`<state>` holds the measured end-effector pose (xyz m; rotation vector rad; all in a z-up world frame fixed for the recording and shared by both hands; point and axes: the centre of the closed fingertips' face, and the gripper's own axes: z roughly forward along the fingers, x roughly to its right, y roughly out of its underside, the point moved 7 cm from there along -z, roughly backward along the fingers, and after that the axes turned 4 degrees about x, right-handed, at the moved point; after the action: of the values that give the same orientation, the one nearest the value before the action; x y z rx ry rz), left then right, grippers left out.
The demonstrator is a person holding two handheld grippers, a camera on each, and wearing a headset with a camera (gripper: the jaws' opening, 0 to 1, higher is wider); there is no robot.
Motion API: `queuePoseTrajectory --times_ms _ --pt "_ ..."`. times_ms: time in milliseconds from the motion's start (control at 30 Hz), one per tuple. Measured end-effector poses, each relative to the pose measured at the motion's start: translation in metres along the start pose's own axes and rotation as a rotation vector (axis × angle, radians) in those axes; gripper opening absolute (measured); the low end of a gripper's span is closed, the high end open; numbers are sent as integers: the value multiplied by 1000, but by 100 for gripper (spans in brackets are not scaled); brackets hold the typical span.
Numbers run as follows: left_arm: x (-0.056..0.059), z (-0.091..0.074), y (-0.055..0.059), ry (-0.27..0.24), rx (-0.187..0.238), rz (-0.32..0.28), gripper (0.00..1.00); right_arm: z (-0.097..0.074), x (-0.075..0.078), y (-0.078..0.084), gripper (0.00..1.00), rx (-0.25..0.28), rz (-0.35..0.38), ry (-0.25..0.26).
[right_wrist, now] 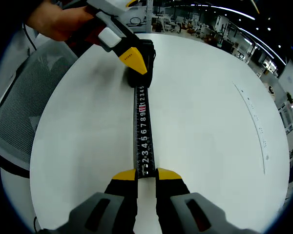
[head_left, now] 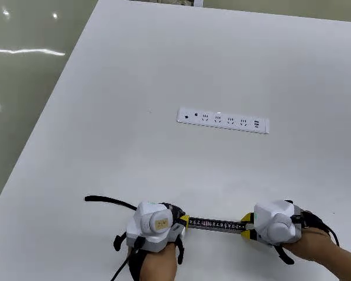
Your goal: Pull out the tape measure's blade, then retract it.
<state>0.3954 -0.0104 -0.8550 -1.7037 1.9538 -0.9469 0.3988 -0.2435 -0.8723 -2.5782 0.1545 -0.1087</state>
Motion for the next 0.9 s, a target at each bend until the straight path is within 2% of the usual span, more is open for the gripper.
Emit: queuePoseTrajectory --times_ms 900 --pt "-1 0 0 3 -2 1 60 18 0 -22 12 31 -12 -7"
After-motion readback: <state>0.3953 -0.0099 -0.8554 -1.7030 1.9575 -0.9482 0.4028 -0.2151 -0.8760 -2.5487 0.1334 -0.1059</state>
